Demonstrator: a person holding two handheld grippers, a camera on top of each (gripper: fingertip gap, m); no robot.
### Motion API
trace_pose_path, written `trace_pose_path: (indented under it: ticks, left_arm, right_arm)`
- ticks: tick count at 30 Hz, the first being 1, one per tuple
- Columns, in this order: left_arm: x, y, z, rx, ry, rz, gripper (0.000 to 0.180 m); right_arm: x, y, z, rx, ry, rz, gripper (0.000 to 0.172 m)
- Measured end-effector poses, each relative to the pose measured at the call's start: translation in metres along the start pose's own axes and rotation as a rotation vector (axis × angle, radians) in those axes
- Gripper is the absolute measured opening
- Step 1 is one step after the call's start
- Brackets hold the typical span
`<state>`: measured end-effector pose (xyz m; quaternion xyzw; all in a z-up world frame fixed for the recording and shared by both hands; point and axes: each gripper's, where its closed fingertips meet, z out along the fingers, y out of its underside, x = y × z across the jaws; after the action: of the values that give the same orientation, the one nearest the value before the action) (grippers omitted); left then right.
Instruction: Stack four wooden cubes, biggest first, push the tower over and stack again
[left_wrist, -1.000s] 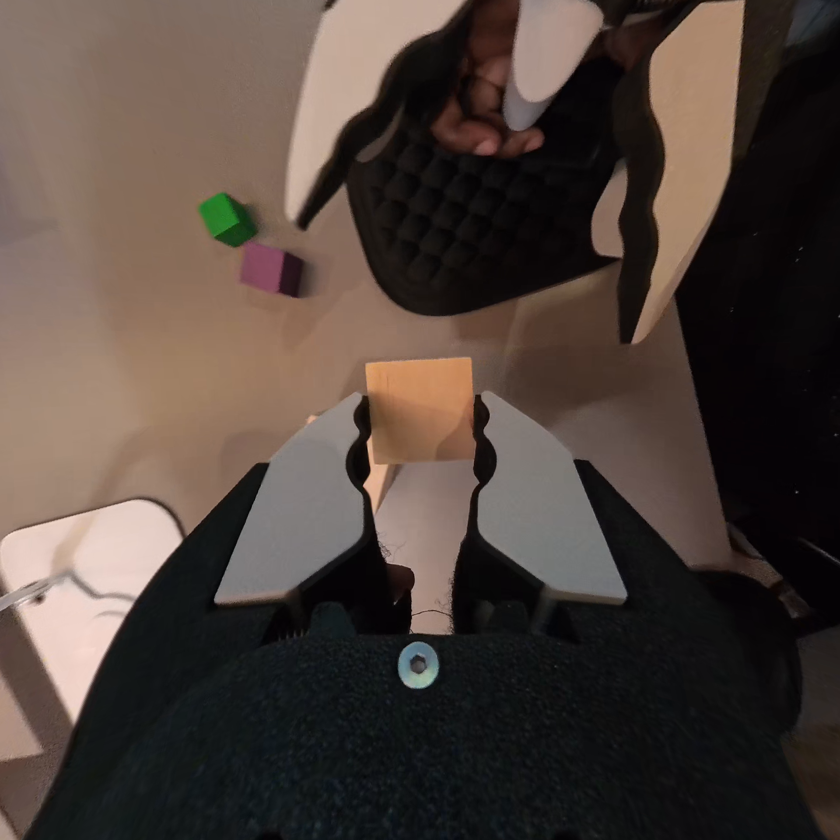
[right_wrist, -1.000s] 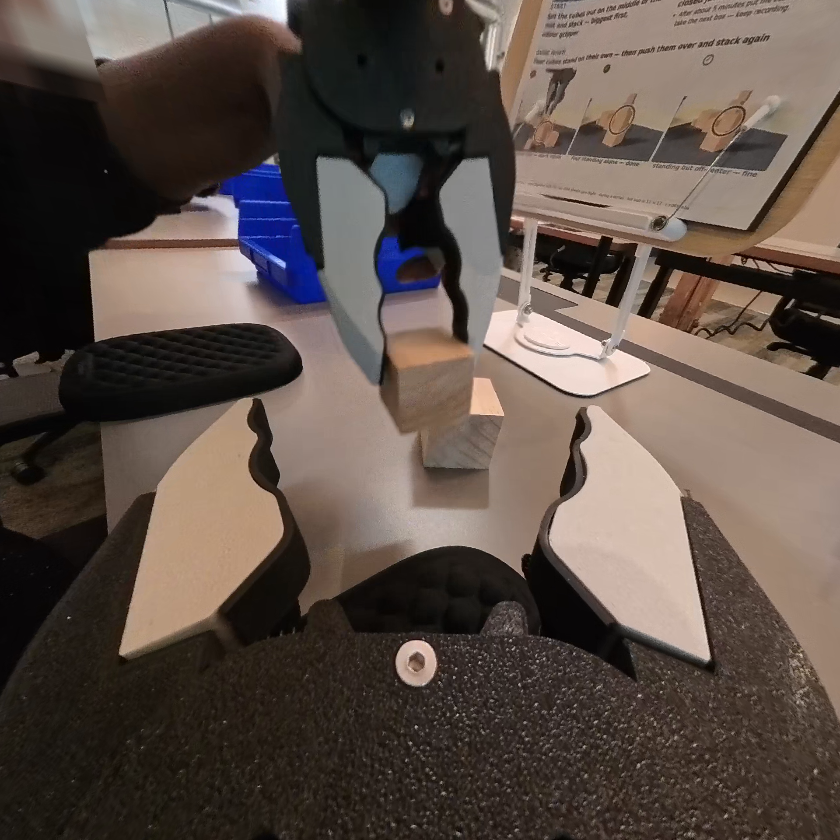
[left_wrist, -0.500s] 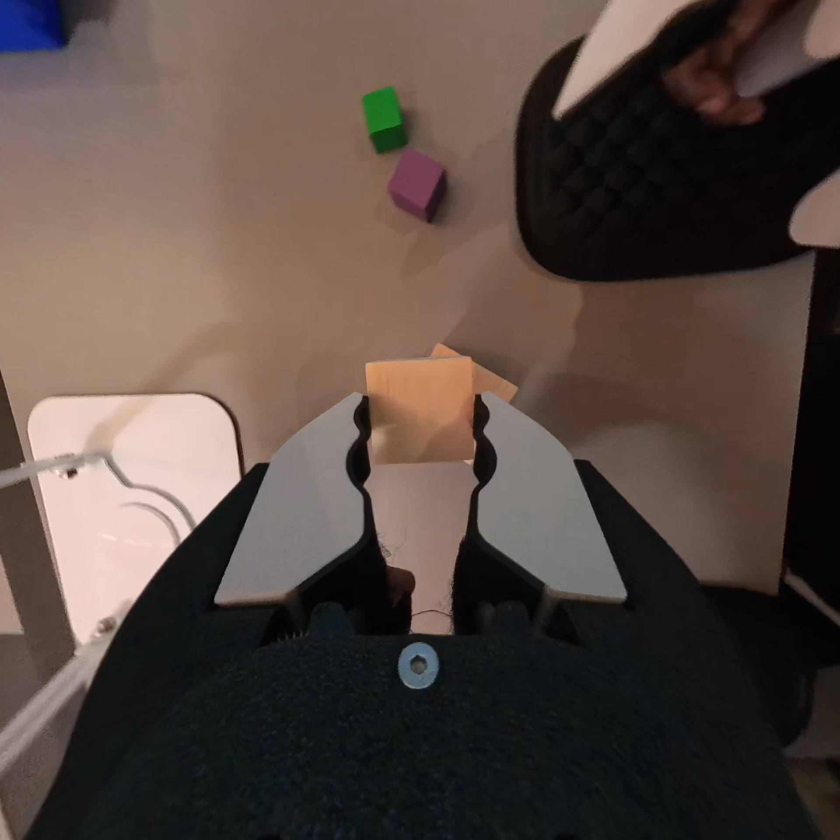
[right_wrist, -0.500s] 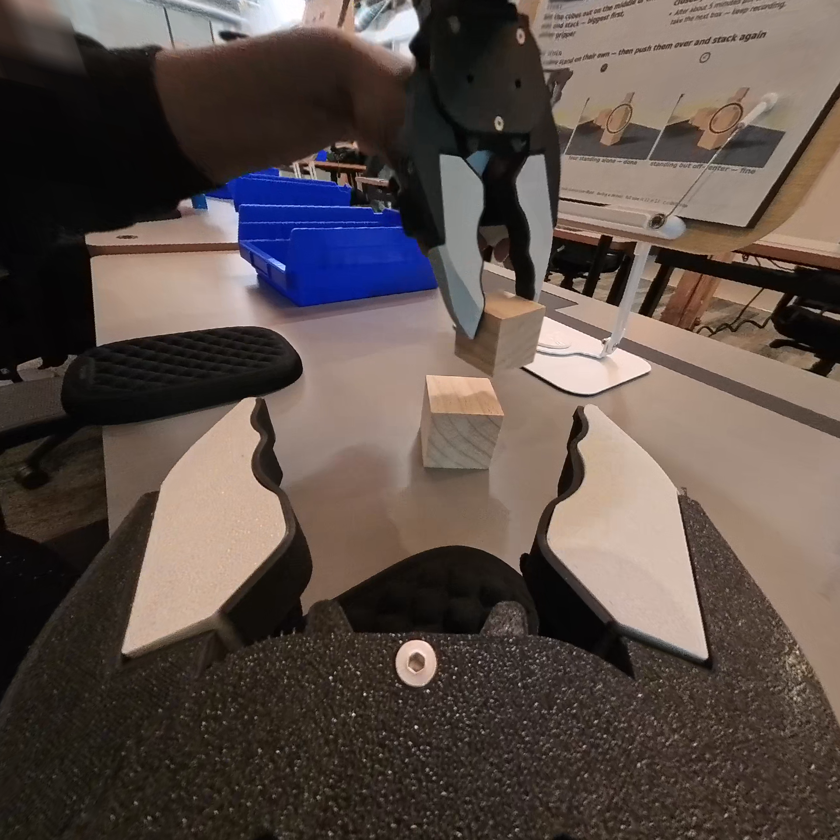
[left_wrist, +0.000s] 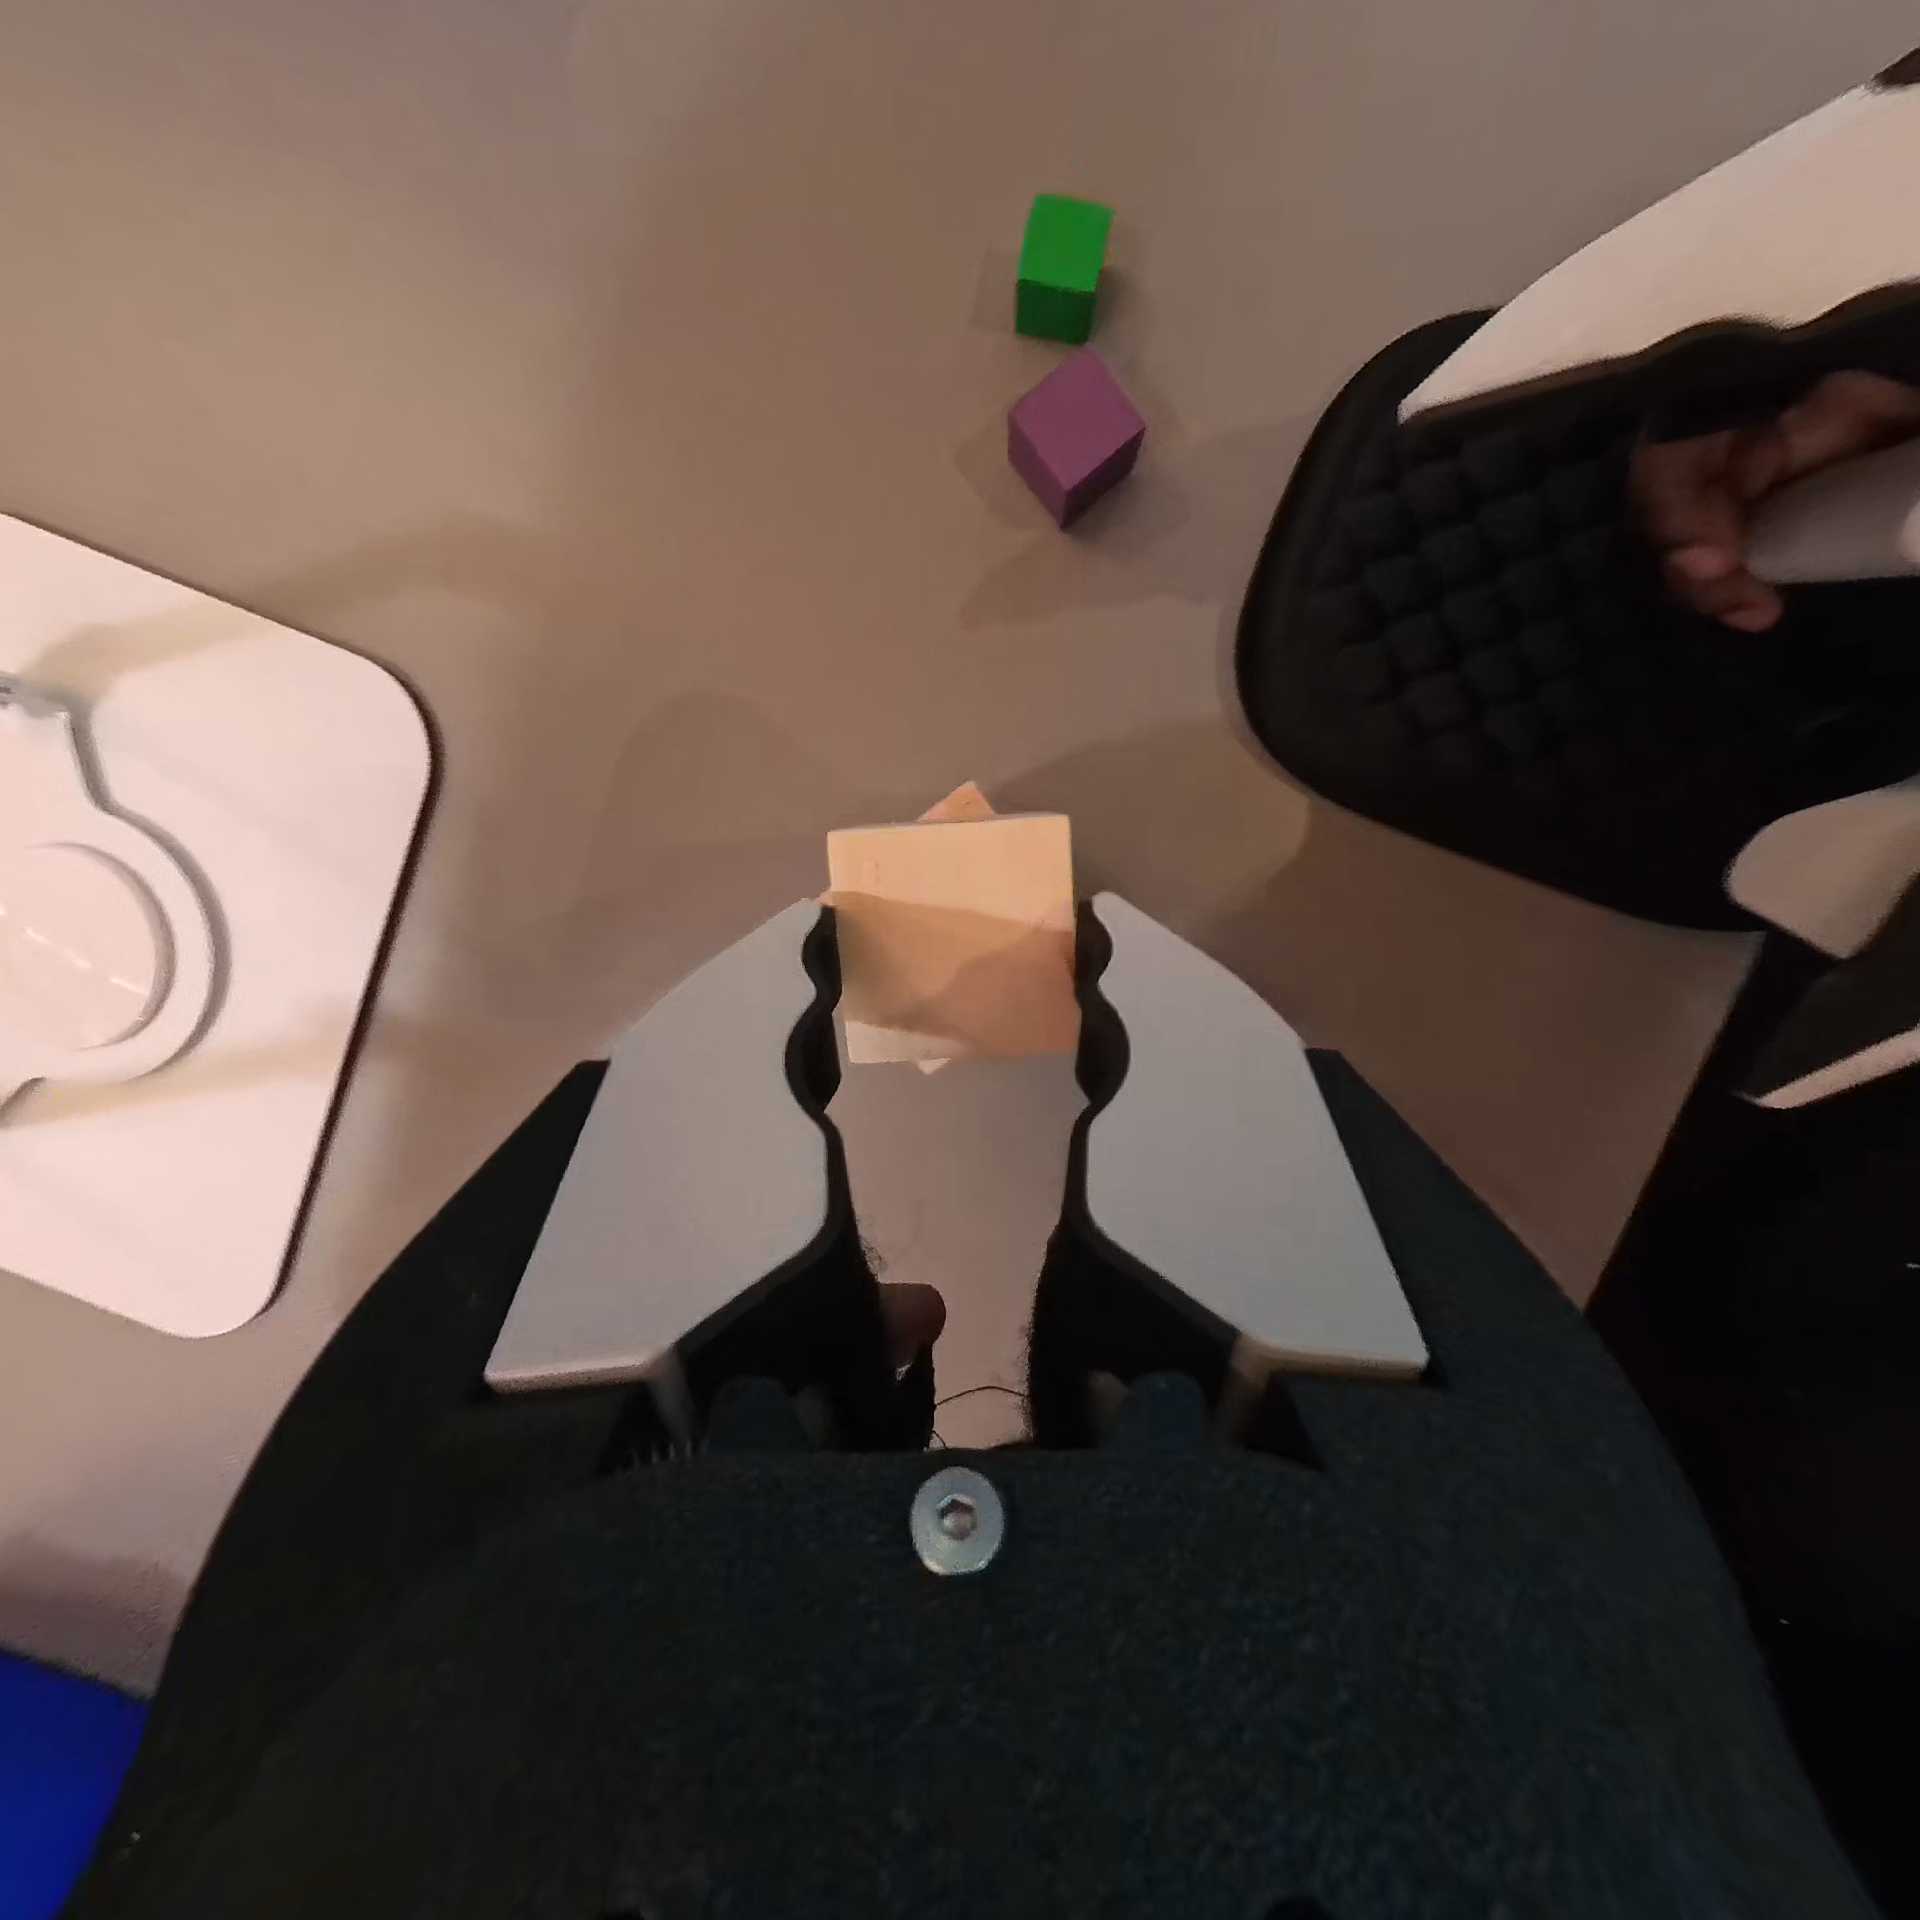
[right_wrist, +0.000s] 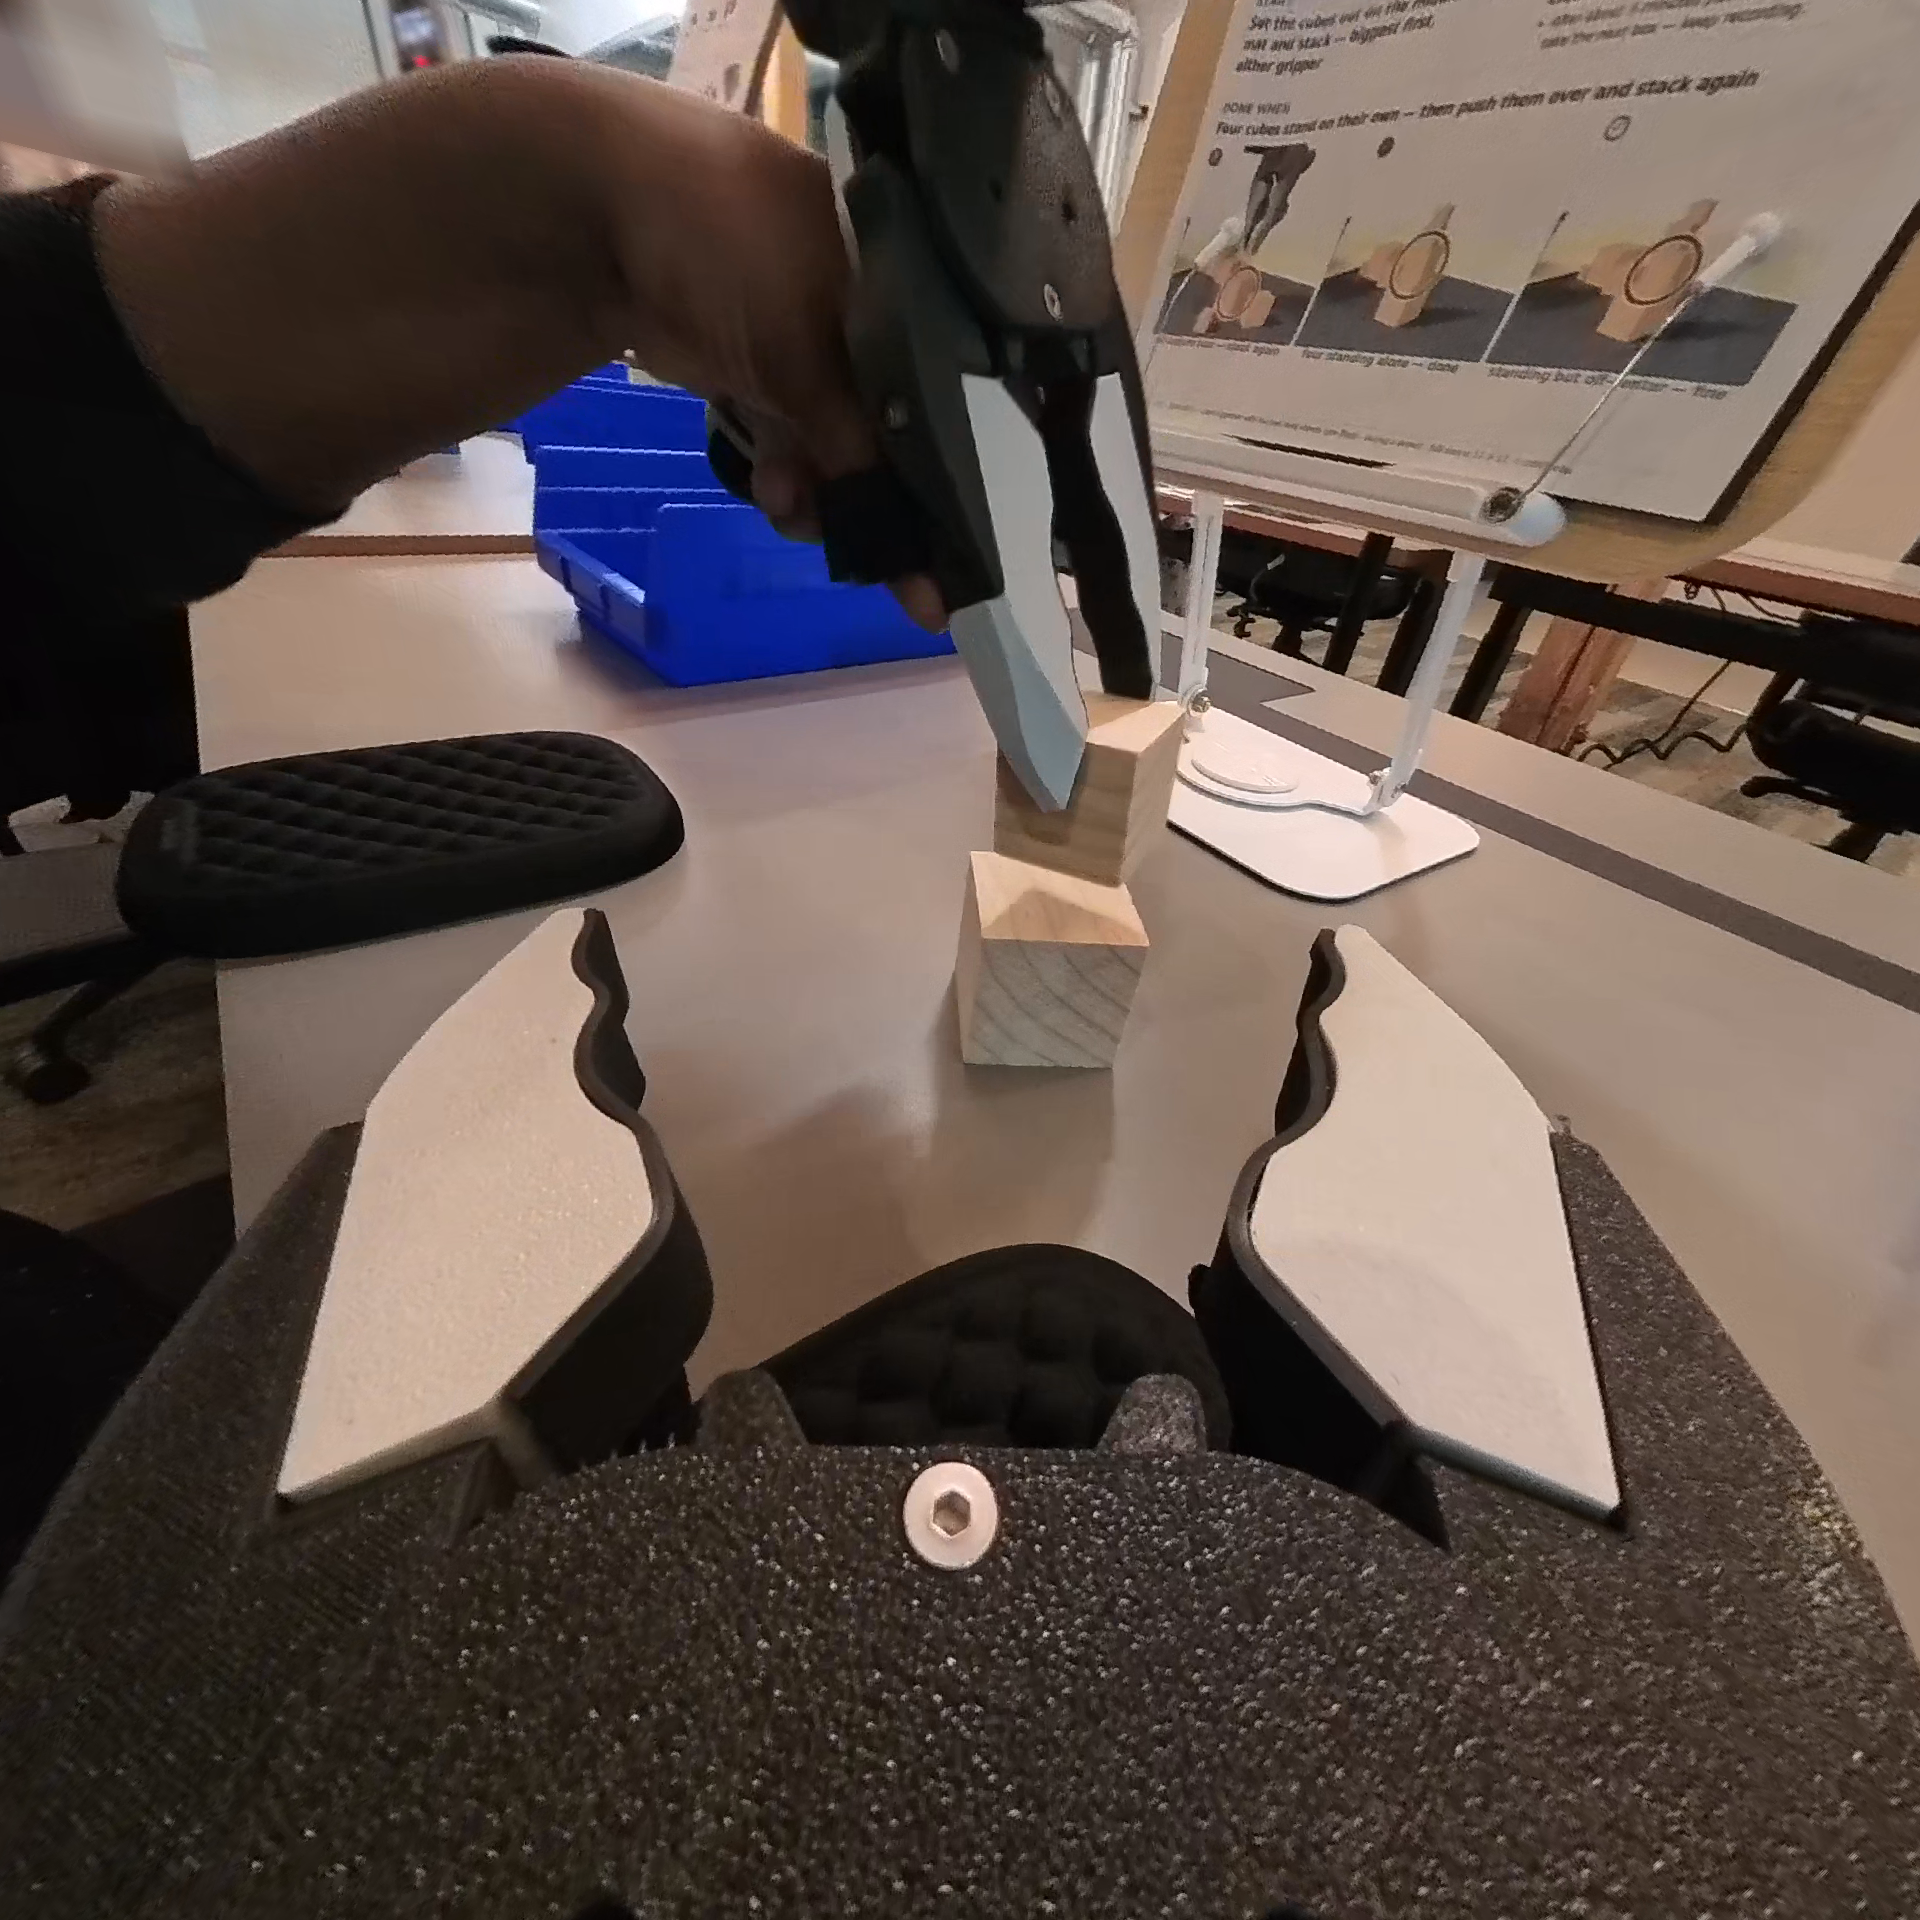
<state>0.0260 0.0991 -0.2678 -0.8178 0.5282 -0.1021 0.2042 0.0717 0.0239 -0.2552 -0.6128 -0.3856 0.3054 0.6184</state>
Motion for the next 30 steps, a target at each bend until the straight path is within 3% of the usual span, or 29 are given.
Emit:
trace_pose_path:
  ticks: [9,30]
  left_arm:
    - [-0.004,0.016,0.013,-0.063,0.014,-0.027,0.043]
    - [-0.004,0.012,0.018,-0.051,0.037,-0.013,0.046]
  right_arm:
    - [-0.001,0.002,0.001,-0.017,-0.002,-0.011,0.12]
    - [-0.001,0.001,0.001,-0.01,0.0,-0.014,0.119]
